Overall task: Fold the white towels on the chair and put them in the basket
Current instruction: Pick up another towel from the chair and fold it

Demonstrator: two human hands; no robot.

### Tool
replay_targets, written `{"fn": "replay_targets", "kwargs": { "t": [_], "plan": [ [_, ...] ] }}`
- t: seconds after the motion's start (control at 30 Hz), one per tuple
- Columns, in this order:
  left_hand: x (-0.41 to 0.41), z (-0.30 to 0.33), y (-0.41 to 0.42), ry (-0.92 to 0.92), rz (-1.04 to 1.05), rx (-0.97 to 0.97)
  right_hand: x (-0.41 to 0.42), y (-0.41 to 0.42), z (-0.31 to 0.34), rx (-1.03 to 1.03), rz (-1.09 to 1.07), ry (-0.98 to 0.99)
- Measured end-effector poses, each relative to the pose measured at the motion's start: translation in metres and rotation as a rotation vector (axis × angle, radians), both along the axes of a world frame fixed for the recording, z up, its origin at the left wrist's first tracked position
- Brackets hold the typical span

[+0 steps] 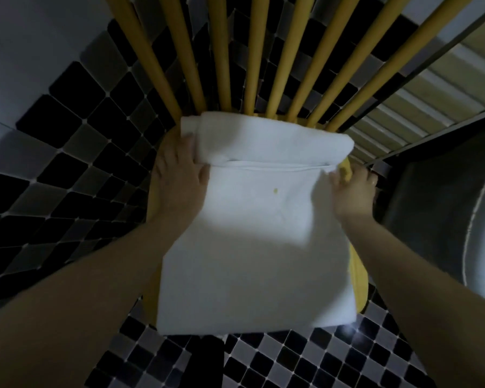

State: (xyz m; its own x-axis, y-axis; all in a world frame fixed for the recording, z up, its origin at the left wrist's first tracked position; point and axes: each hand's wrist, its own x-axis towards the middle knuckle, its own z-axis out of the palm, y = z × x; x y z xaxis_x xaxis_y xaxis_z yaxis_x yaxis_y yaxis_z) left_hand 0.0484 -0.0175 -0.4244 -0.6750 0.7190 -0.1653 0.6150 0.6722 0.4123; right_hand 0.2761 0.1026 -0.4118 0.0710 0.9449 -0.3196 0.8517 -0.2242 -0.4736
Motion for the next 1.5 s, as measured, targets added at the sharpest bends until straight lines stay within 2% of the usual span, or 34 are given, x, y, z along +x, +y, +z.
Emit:
{"fn": "replay_targets", "kwargs": {
  "t": [0.07,0.13,0.2,0.3,0.47,0.53,0.67,0.77,0.87,0.9,0.97,1.03,1.13,1.3,1.4,1.5],
  "plan": [
    [0.008,-0.011,-0.024,-0.065,-0.097,-0.063,0.016,-0.026,-0.007,-0.009,0.054,0.020],
    [0.010,-0.017,-0.046,-0.125,-0.087,-0.061,0.032,-0.049,-0.010,-0.067,0.047,0.016],
    [0.012,-0.017,-0.061,-0.251,0.058,0.032,0.047,-0.067,-0.011,-0.146,0.013,0.037],
    [0.019,-0.007,-0.079,-0.561,0.422,0.134,0.060,-0.082,-0.005,-0.234,-0.011,0.095],
    [0.039,0.004,-0.107,-0.755,0.506,0.211,0.066,-0.098,0.002,-0.408,0.018,0.144],
    [0.046,0.007,-0.112,-0.750,0.542,0.190,0.069,-0.099,0.003,-0.472,0.002,0.183],
    [0.048,0.014,-0.120,-0.724,0.534,0.165,0.076,-0.099,0.016,-0.631,-0.200,0.497],
    [0.048,0.032,-0.130,-0.949,0.556,0.265,0.089,-0.112,0.037,-0.655,-0.171,0.708],
    [0.052,0.046,-0.154,-0.930,0.469,0.271,0.113,-0.131,0.055,-0.701,-0.169,0.847],
    [0.056,0.048,-0.165,-0.904,0.453,0.251,0.122,-0.140,0.054,-0.724,-0.167,0.847],
    [0.065,0.039,-0.189,-0.850,0.434,0.161,0.137,-0.158,0.042,-0.754,-0.166,0.670],
    [0.076,0.023,-0.208,-0.792,0.445,0.057,0.146,-0.174,0.024,-0.702,-0.205,0.469],
    [0.088,0.001,-0.223,-0.750,0.546,-0.002,0.149,-0.186,0.001,-0.602,-0.298,0.344],
    [0.102,-0.014,-0.235,-0.720,0.587,0.012,0.139,-0.199,-0.016,-0.498,-0.364,0.398],
    [0.104,-0.014,-0.232,-0.926,0.732,0.067,0.141,-0.203,-0.027,-0.598,-0.453,0.531],
    [0.100,-0.004,-0.231,-1.012,0.642,0.041,0.145,-0.208,-0.021,-0.595,-0.400,0.545]
  ]
}}
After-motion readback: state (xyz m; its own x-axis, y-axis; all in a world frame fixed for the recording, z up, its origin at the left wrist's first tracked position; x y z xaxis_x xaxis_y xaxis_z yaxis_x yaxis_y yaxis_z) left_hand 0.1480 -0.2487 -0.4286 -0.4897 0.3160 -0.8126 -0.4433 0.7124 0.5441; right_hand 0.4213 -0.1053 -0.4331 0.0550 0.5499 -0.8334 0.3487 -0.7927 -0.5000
